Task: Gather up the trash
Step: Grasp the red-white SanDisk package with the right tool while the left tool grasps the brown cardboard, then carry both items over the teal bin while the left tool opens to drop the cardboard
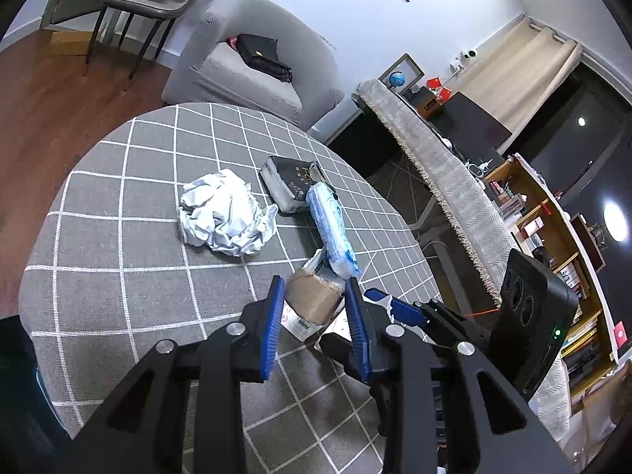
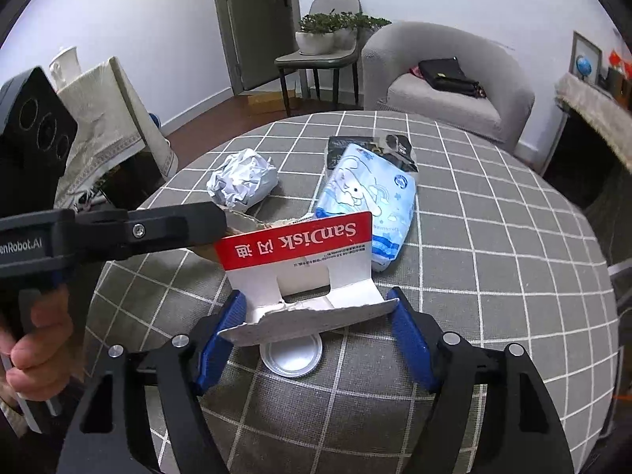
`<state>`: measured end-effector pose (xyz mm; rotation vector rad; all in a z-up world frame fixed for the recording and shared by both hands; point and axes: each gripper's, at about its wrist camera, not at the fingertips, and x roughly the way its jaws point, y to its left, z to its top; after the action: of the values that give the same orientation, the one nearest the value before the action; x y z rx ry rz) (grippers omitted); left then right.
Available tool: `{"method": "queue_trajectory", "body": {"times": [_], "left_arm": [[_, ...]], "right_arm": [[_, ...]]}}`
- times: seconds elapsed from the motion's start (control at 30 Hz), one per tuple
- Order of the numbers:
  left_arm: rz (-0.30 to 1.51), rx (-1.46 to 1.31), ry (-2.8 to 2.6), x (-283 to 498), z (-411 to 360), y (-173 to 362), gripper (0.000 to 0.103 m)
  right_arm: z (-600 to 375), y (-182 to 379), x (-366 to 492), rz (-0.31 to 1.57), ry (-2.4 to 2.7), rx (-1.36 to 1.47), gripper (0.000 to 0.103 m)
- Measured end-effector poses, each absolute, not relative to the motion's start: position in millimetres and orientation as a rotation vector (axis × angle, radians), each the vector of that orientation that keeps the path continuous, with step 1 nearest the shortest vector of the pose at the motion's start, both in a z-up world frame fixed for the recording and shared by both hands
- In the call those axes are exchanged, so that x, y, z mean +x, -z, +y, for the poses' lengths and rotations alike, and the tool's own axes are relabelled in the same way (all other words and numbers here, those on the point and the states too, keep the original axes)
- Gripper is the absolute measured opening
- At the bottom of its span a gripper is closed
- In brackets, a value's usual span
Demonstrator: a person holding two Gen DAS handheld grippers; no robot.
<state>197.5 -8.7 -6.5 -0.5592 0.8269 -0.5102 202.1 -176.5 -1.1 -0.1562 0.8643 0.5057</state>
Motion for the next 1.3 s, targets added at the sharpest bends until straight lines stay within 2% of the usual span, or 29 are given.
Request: {"method": "queue_trajectory", "body": {"times": [1.3], "left_arm": [[0.787,-0.492,0.367,118,75,-18,0.033]], "right_arm": [[-140,-11,161,0.832,-0.507,-0.061,0.074]]}}
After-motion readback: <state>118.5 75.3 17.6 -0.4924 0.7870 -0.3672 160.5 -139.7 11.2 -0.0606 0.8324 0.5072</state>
